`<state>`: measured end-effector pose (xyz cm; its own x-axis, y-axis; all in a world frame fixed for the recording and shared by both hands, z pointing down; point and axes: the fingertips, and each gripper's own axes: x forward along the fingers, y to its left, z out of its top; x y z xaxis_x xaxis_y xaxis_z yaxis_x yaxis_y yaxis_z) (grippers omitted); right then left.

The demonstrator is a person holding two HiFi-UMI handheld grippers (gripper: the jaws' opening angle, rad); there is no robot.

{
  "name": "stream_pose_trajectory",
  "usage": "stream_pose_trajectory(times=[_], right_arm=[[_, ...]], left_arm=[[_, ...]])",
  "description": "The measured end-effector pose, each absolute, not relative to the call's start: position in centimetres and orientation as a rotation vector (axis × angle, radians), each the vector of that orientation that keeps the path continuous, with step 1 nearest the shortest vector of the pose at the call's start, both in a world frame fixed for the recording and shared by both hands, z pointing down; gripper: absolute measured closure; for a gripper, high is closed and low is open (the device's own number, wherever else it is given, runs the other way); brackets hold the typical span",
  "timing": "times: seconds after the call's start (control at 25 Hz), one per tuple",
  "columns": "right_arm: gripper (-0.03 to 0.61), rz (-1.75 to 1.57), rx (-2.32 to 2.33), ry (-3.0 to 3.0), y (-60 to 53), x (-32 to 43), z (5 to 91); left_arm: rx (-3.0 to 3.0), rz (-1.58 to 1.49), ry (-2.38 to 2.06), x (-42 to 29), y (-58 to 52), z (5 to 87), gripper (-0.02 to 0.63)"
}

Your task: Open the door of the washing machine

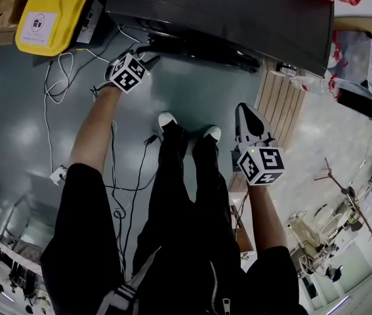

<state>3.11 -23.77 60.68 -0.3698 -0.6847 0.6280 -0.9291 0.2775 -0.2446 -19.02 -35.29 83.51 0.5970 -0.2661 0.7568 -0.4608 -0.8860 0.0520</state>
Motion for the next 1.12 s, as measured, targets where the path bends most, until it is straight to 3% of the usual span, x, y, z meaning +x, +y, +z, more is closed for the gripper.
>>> stream_pose_trajectory(times=[0.16,0.48,1.12], right_arm=[[0.575,0.853,1.472,-2.139,-22.6,4.6,61.4],[0.575,0.886,1.473,-2.138,-20.3,5.8,62.3],[0.575,0.872,1.411,-2.24,-13.8,7.4,60.6]], left_arm=[[2.594,1.231,-0.592,-18.8,-35.4,83.3,0.5],[2.581,1.291,-0.56,-19.1,-32.2,83.8,0.514],[2.438,1.161,-0.603,-15.2,-13.5,84.0,0.538]])
